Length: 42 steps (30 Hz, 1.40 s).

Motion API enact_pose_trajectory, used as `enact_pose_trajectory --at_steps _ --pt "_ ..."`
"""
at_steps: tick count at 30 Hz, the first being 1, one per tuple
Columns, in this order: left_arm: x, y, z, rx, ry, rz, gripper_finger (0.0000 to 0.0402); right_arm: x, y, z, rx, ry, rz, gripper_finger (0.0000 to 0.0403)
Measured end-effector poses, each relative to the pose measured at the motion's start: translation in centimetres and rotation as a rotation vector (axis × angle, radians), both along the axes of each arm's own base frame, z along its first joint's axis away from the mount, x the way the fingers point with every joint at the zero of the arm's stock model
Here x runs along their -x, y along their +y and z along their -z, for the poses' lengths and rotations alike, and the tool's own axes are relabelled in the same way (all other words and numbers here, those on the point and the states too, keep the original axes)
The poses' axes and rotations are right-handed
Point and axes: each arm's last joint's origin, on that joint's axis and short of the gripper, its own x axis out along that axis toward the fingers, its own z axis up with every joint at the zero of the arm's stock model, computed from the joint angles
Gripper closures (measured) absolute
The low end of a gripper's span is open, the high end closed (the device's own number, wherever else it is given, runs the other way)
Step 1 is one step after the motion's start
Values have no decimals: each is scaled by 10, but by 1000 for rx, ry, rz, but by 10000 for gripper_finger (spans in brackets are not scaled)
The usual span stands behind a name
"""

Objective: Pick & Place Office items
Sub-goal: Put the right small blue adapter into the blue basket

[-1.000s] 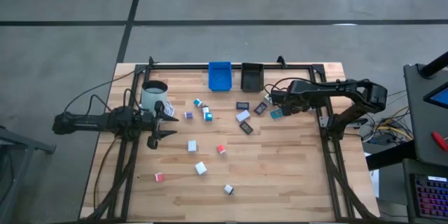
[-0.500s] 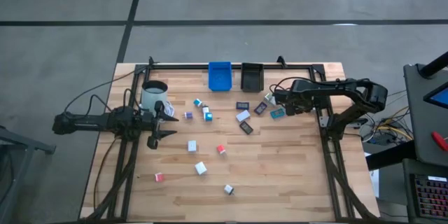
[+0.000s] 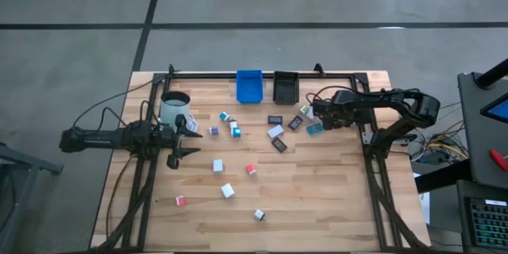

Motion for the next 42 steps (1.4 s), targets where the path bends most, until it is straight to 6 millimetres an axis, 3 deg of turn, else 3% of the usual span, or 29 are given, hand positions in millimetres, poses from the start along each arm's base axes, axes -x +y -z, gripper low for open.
enact_pose_trajectory --at_steps 14,32,42 --pt "0 0 0 0 0 0 174 12 -5 17 -9 -27 -26 179" --pt "0 0 0 0 0 1 175 10 -9 16 91 -23 41 179" --pt "0 0 0 0 0 0 174 -1 -15 6 110 -79 37 179"
